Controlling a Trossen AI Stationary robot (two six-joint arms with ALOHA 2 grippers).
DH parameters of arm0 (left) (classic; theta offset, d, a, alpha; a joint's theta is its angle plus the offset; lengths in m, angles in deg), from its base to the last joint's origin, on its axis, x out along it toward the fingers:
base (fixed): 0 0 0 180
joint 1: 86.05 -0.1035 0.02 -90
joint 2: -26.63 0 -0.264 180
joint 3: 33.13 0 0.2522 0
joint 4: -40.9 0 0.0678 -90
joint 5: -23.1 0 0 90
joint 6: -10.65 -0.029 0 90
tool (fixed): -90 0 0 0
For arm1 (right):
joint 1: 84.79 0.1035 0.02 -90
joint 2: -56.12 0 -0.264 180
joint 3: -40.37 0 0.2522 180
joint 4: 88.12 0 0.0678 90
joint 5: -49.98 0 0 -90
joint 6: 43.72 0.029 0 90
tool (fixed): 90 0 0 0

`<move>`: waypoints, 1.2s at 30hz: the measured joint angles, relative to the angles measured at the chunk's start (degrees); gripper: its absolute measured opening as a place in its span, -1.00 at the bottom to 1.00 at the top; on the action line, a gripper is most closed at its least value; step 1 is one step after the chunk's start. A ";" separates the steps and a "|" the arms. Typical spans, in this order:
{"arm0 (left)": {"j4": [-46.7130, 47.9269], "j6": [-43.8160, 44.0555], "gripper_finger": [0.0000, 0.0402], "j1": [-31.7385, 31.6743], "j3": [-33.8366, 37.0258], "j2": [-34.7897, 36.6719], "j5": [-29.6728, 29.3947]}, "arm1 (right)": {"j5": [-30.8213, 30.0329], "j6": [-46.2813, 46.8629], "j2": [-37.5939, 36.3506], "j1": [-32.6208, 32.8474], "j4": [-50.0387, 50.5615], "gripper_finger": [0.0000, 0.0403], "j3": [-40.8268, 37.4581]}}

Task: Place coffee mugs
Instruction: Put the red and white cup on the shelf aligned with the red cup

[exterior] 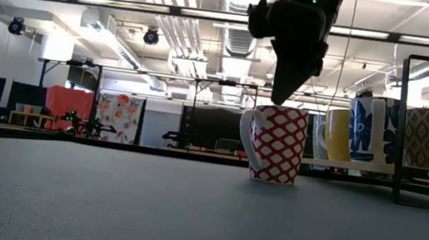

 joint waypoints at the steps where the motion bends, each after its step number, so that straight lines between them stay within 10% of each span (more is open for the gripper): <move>1: 0.00 0.06 -0.34 0.00 0.00 0.23 0.00 | 1.14 -0.23 0.44 0.00 0.11 -0.56 0.00; 36: -0.07 3.68 -0.34 -0.02 0.00 1.01 -2.03 | 7.01 -2.58 -2.00 -1.88 12.56 -0.92 0.00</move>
